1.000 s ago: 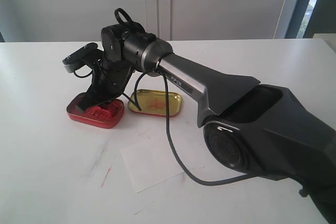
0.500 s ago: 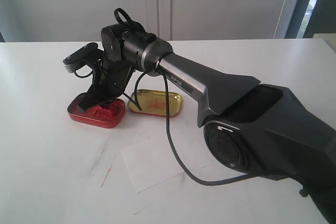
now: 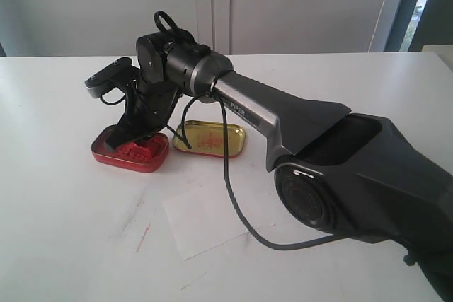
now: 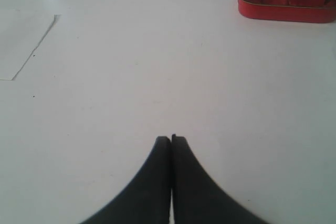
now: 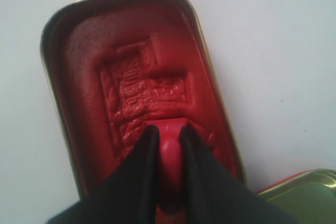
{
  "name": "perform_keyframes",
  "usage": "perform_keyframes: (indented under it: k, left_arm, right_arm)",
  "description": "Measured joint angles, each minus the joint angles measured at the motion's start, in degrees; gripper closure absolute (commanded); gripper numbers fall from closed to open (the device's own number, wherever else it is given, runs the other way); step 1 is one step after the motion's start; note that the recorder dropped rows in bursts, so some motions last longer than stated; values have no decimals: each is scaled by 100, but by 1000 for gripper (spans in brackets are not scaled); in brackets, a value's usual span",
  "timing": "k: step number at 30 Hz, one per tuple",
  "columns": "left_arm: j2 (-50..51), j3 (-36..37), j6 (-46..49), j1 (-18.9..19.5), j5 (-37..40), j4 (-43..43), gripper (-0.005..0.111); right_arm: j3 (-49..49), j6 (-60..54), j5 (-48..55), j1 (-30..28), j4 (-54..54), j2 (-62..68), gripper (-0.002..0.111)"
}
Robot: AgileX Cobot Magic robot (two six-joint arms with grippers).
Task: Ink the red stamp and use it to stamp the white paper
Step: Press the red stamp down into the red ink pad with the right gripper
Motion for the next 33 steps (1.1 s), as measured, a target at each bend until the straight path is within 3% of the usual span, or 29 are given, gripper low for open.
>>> perform_keyframes:
  k: [33]
  left_arm:
    - [0, 0, 0, 0, 0, 0, 107]
  right_arm:
    - [19, 0, -32, 0, -132, -104, 108]
